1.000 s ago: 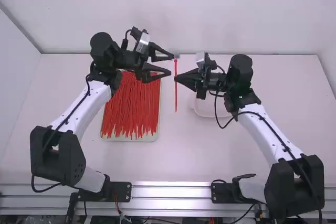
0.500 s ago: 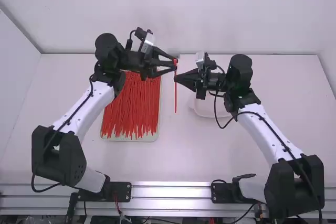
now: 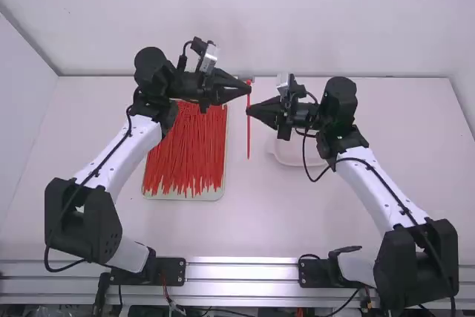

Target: Fasten the cable tie

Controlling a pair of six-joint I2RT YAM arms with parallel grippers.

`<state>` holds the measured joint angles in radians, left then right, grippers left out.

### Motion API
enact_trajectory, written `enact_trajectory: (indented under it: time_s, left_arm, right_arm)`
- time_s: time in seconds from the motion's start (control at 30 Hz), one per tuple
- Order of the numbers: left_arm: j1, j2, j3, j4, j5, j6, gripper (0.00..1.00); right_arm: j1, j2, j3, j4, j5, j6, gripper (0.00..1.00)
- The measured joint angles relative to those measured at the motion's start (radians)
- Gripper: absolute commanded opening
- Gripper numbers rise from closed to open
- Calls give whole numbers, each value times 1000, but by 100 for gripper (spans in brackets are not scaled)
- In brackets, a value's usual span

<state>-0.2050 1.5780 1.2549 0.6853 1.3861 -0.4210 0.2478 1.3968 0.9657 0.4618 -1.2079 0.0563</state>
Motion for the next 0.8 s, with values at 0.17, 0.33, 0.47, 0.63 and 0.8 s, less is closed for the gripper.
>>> enact_trajectory:
  time_s: [0.17,0.33,0.47,0.63,0.8]
  left_arm:
    - [10,0,0,0,-45,-56,2]
    - [42,0,0,0,-74,-97,2]
    - [85,0,0,-24,-91,-119,2]
    - [116,0,0,-105,-130,-119,2]
    - [116,20,27,-126,-130,-127,2]
  right_arm:
    - [0,0,0,6,-5,-3,99]
    - [-3,0,0,16,-5,-7,98]
    - [-3,0,0,13,-5,-15,98]
    - [-9,0,1,-74,-5,-123,99]
    - [-12,1,1,-119,-7,-303,98]
